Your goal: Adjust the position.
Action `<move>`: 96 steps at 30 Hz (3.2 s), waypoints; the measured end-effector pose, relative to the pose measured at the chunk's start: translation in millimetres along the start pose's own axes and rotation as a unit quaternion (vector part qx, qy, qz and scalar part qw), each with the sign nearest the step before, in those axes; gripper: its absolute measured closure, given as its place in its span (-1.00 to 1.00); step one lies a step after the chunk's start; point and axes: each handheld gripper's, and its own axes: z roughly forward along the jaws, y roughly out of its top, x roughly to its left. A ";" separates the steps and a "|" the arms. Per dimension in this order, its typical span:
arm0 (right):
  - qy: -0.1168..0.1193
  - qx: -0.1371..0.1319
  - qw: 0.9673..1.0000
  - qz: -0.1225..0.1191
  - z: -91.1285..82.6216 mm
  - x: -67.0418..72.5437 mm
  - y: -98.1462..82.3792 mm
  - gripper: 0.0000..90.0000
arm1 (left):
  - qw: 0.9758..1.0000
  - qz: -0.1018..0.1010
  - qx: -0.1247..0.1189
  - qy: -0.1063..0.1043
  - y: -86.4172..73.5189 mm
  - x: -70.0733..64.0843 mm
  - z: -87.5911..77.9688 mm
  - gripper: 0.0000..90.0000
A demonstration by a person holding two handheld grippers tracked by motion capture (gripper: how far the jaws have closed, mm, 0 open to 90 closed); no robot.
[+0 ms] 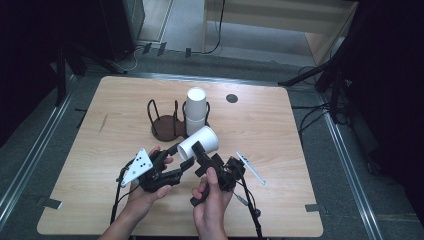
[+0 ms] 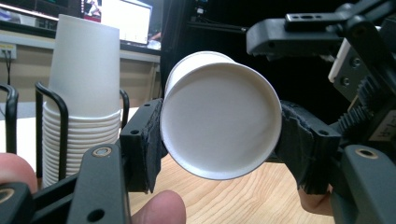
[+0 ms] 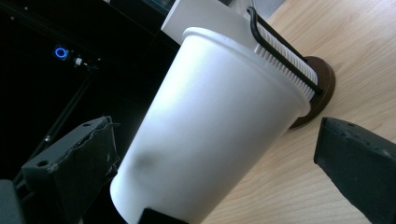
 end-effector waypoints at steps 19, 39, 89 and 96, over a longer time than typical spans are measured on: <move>0.022 0.018 0.995 0.100 8.4 -9.9 9.6 -0.97 | 1.000 0.013 -0.003 -0.013 -3.4 -6.3 3.2 -0.18; 0.050 0.020 0.988 0.146 11.7 -20.8 12.1 -0.58 | 1.000 0.027 0.000 -0.017 -4.7 -8.0 3.7 -0.18; 0.050 -0.088 0.982 -0.157 -3.2 -13.0 10.4 -0.26 | 0.986 -0.022 0.163 -0.009 5.3 10.3 -6.4 -0.93; 0.038 -0.104 0.972 -0.207 -3.5 -15.6 13.7 -0.24 | 0.985 -0.026 0.169 -0.001 6.0 16.0 -12.0 -0.94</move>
